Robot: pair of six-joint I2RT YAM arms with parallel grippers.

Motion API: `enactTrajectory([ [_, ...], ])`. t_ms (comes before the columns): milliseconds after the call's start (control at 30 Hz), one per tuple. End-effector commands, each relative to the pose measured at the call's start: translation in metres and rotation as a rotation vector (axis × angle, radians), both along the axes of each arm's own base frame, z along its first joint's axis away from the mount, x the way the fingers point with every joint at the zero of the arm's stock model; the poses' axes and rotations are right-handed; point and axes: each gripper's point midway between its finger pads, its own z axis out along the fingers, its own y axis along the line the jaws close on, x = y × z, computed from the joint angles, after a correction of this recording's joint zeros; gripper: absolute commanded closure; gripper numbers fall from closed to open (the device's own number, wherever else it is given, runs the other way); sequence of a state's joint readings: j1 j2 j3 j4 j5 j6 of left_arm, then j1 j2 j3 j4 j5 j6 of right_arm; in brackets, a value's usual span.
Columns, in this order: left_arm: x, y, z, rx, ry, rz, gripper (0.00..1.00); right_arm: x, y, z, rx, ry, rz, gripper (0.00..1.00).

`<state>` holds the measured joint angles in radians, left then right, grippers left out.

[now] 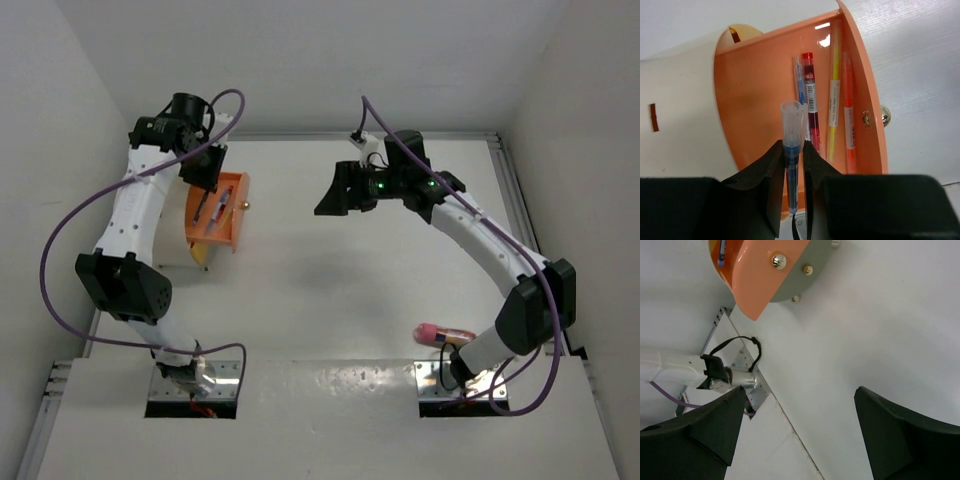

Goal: Sort the stationery into containers
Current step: Place the pen in the drawer, then close the drawer in the storage box.

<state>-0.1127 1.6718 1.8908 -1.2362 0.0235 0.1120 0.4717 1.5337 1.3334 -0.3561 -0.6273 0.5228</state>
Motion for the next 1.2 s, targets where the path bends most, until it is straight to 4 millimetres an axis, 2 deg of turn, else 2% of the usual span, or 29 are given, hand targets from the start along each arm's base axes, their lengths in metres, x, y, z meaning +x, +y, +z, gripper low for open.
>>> enactTrajectory([
  [0, -0.002, -0.005, -0.004, -0.007, 0.019, -0.008, 0.84, 0.007, 0.000, 0.012, 0.008, -0.046, -0.008, 0.12],
  [233, -0.005, -0.014, -0.014, -0.020, 0.058, -0.040, 0.83, 0.006, -0.001, 0.009, 0.000, -0.041, -0.001, 0.12],
  [333, -0.003, -0.015, -0.016, -0.021, 0.064, -0.045, 0.78, 0.006, -0.002, 0.009, -0.002, -0.047, -0.001, 0.12],
  [433, -0.003, -0.016, -0.015, -0.024, 0.061, -0.051, 0.64, 0.006, -0.002, 0.006, -0.008, -0.038, -0.001, 0.12],
  [533, -0.001, -0.016, -0.011, -0.014, 0.051, -0.056, 0.39, 0.006, -0.001, 0.004, -0.014, -0.035, 0.003, 0.11],
  [600, 0.001, -0.015, -0.004, -0.008, 0.032, -0.055, 0.39, 0.005, -0.002, 0.001, -0.020, -0.029, 0.004, 0.11],
  [667, 0.004, -0.015, 0.005, -0.011, 0.001, -0.051, 0.43, 0.005, -0.002, 0.000, -0.023, -0.029, 0.003, 0.12],
  [700, 0.007, -0.019, 0.015, -0.038, -0.031, -0.065, 0.48, 0.006, -0.002, -0.001, -0.024, -0.028, 0.002, 0.14],
  [733, 0.008, -0.017, 0.025, -0.056, -0.064, -0.066, 0.62, 0.005, -0.002, -0.001, -0.023, -0.026, 0.002, 0.15],
  [800, 0.010, -0.024, 0.041, -0.091, -0.119, -0.094, 0.79, 0.006, -0.002, -0.002, -0.024, -0.024, 0.001, 0.16],
  [833, 0.012, -0.026, 0.052, -0.097, -0.160, -0.103, 0.90, 0.006, -0.001, -0.003, -0.021, -0.020, 0.001, 0.16],
  [900, 0.013, -0.027, 0.069, -0.108, -0.220, -0.108, 0.98, 0.007, -0.002, -0.003, -0.022, -0.020, -0.003, 0.17],
  [967, 0.015, -0.026, 0.084, -0.114, -0.275, -0.095, 0.99, 0.008, -0.001, -0.005, -0.021, -0.013, -0.006, 0.17],
  [1000, 0.012, -0.021, 0.098, -0.118, -0.324, -0.069, 0.99, 0.009, 0.000, -0.009, -0.024, -0.003, -0.011, 0.17],
  [1033, 0.017, -0.013, 0.109, -0.099, -0.380, -0.032, 0.99, 0.010, 0.001, -0.009, -0.023, -0.001, -0.017, 0.18],
  [1100, 0.014, 0.001, 0.125, -0.065, -0.446, 0.020, 0.99, 0.011, 0.005, -0.014, -0.021, 0.027, -0.030, 0.20],
  [1167, 0.011, 0.023, 0.127, -0.006, -0.456, 0.099, 0.99, 0.013, 0.016, -0.021, -0.011, 0.085, -0.043, 0.28],
])
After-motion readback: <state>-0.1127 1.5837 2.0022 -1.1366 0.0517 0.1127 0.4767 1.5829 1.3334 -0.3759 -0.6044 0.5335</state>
